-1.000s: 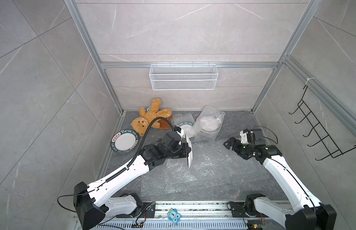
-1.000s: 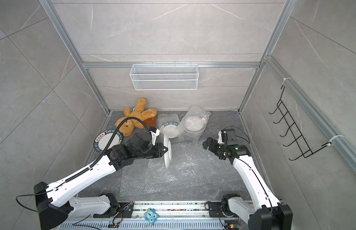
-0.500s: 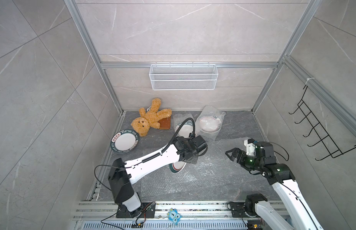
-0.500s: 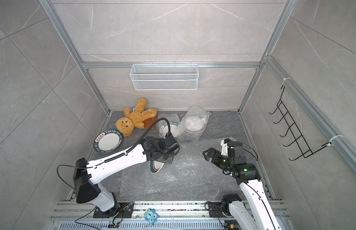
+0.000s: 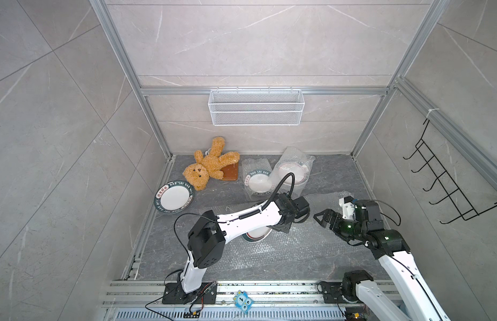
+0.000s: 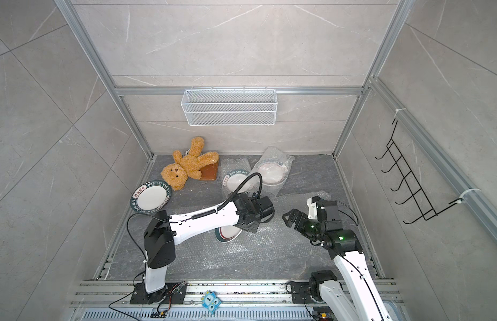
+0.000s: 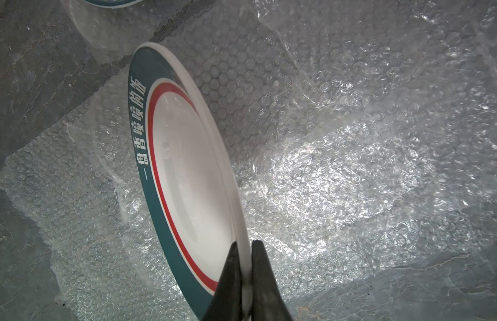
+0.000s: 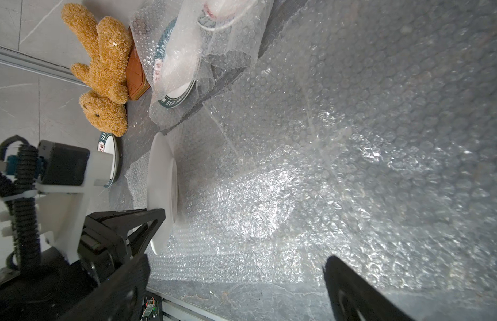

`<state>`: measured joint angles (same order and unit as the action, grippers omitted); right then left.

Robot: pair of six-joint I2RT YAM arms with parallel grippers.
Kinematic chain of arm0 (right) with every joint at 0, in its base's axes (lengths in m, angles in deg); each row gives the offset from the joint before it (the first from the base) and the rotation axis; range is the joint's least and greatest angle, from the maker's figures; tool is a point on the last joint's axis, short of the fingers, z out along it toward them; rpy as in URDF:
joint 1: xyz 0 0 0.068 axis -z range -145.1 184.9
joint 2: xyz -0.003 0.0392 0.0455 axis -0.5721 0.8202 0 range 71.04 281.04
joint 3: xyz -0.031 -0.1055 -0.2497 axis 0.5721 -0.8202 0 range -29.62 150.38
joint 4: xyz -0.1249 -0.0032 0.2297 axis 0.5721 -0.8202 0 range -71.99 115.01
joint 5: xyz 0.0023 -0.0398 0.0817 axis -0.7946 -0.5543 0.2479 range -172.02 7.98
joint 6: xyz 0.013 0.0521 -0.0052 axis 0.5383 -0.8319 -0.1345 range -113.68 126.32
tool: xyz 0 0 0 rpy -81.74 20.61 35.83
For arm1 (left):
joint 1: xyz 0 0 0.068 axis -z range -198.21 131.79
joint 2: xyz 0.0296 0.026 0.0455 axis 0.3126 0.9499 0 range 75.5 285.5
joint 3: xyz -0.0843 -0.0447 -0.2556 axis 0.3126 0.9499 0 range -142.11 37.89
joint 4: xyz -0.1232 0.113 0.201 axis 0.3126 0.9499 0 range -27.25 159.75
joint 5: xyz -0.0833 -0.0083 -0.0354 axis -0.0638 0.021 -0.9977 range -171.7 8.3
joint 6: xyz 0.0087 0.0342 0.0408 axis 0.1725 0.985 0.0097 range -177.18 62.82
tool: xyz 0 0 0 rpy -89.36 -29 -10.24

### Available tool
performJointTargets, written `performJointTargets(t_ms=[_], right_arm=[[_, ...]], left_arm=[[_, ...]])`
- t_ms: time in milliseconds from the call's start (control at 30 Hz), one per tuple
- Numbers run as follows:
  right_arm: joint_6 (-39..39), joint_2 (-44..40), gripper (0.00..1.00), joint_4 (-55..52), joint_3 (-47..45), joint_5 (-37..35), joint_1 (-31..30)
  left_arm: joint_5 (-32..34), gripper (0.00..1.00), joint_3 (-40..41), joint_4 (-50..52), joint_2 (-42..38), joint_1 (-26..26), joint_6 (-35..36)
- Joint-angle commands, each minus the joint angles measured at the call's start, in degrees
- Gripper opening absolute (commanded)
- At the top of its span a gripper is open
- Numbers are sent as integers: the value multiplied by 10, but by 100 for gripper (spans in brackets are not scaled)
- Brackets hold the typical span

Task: Unpack dinner plates from bubble wrap
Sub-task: Adjust the plate at the bubble wrap.

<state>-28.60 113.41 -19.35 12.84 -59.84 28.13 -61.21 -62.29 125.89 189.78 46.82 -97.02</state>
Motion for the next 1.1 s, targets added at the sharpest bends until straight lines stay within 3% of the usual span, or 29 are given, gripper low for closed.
performJointTargets(t_ms=[0, 133, 400, 567, 733, 1067], right_arm=[[-4, -7, 100, -3, -12, 4, 0], [-10, -13, 100, -3, -16, 6, 0], [-6, -19, 100, -9, -14, 6, 0], [4, -27, 100, -26, -1, -16, -1], [9, -23, 100, -20, 8, -3, -1], [-2, -26, 100, 81, -12, 80, -2]], left_arm=[[-16, 4, -18, -19, 31, 3, 11], [-33, 9, -38, -27, 70, 7, 5], [-73, 32, -39, -77, 84, 7, -4], [-116, 56, -12, -127, 41, 6, 1], [-157, 71, 62, -204, -57, 7, -6], [-177, 87, 362, -396, -390, -35, -97]])
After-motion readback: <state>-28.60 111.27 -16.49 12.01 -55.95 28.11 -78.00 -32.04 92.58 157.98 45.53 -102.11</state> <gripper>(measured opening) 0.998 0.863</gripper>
